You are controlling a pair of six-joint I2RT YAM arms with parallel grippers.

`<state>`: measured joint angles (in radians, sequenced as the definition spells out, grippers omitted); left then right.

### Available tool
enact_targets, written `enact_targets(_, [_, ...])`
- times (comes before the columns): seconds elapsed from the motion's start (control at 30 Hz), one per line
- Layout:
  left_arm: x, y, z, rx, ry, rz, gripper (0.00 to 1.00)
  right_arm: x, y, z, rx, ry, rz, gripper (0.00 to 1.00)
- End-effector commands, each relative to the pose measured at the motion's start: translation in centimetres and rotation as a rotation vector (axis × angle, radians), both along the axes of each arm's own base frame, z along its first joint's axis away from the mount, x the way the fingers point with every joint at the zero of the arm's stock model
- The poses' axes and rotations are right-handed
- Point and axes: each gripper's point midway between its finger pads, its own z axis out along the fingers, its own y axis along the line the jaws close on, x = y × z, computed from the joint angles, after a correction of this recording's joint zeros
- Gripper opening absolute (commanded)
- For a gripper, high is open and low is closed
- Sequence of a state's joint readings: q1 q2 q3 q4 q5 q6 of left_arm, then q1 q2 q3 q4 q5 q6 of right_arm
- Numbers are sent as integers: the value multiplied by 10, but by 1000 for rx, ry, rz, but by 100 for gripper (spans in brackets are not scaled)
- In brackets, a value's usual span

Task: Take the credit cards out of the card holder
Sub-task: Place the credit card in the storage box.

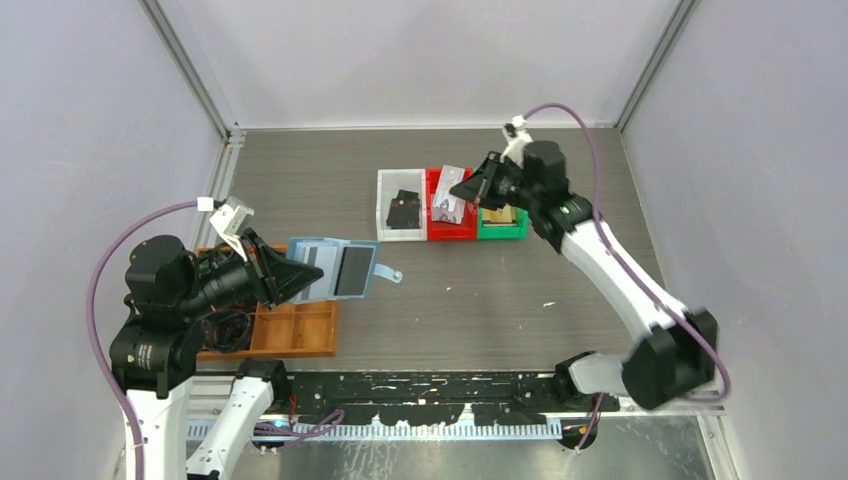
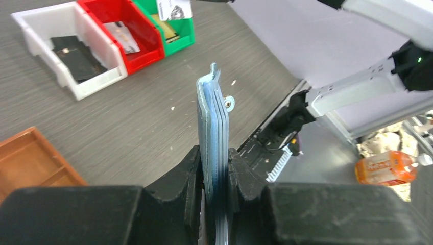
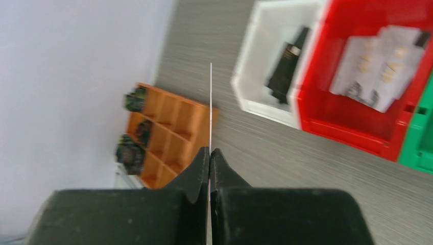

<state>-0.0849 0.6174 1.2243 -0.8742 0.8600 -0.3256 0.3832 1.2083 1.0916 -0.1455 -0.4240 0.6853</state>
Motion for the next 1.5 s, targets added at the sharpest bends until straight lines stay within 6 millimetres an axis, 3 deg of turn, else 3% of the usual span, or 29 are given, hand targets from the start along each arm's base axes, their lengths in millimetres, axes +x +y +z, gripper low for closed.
enact_targets(0.0, [-3,11,6,78,-114,49,0,35,-4,-63,-251,114,21,1])
enact_targets(0.17, [-9,8,5,67,-109,20,0,76,-1,-87,-358,152,0,1])
enact_targets(0.43, [-12,4,10,43,-104,-8,0,121,5,-142,-465,221,-4,1])
enact_targets(0.77, [-14,0,11,27,-99,-35,0,150,9,-183,-522,228,-9,1])
enact_targets(0.97, [-13,-1,10,21,-95,-40,0,154,10,-190,-548,235,-18,30])
enact_targets(1.07, [-12,0,9,26,-97,-37,0,153,13,-172,-559,170,-35,44])
enact_targets(1.23, [-11,-1,12,22,-103,-37,0,142,25,-102,-534,1,-61,49])
enact_targets(1.4, [2,-5,14,-63,-74,-16,0,100,42,-13,-341,-175,-44,61])
enact_targets(1.47, [10,-4,21,-95,-90,19,0,70,43,29,-191,-237,-21,72])
